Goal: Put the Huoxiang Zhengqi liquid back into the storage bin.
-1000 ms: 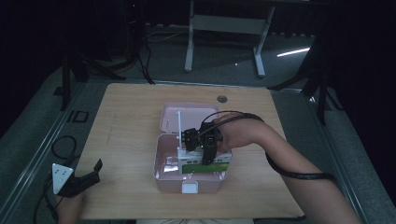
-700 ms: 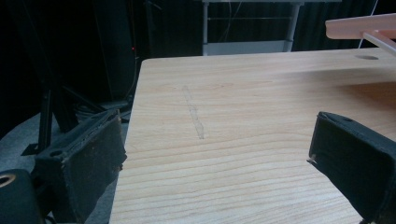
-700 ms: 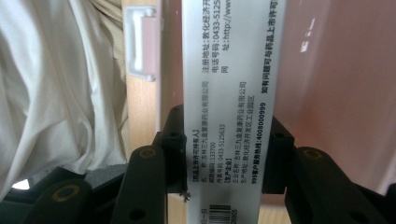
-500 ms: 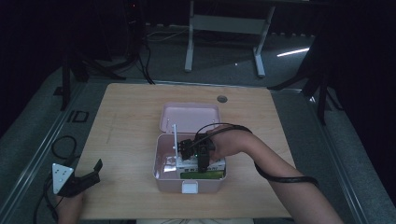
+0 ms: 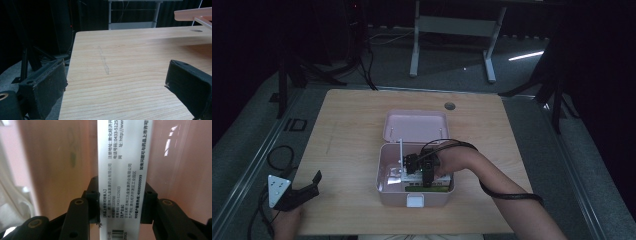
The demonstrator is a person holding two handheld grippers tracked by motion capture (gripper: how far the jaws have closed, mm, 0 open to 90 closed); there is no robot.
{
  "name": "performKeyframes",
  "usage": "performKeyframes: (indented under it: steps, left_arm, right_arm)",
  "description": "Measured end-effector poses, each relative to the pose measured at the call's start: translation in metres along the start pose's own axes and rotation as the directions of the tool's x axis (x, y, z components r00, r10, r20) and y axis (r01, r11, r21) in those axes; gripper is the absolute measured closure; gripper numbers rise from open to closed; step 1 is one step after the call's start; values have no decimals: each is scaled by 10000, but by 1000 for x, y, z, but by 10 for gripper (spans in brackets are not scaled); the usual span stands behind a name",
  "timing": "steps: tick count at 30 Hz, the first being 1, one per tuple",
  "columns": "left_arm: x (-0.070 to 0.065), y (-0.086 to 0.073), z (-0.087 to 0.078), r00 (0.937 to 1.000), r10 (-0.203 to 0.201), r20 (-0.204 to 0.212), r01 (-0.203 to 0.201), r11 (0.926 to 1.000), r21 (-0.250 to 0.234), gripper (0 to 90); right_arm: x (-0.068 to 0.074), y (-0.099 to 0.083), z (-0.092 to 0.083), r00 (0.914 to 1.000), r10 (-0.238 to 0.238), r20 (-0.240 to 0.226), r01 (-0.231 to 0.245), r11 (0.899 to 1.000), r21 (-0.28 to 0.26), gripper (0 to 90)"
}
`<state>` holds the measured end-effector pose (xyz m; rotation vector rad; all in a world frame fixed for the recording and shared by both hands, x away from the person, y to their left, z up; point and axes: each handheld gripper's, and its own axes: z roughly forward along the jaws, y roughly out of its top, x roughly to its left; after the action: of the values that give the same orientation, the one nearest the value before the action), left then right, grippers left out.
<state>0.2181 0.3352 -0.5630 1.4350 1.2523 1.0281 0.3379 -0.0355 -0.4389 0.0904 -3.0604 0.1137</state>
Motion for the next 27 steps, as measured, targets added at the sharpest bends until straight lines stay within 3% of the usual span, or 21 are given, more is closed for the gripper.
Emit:
performKeyframes:
  steps: [17, 22, 27]
  left_arm:
    - [0, 0, 0, 10000, 31, -10, -31, 10000, 2, 37]
    - [0, 0, 0, 10000, 33, -5, -33, 10000, 4, 37]
    - [0, 0, 0, 10000, 31, -12, -31, 10000, -4, 37]
  right_arm:
    - [-2, 0, 23, 9999, -2, -114, 3, 10000, 56, 609]
    - [0, -1, 18, 9998, -122, -170, 124, 9999, 65, 549]
    - [2, -6, -2, 9998, -174, -50, 173, 9998, -87, 522]
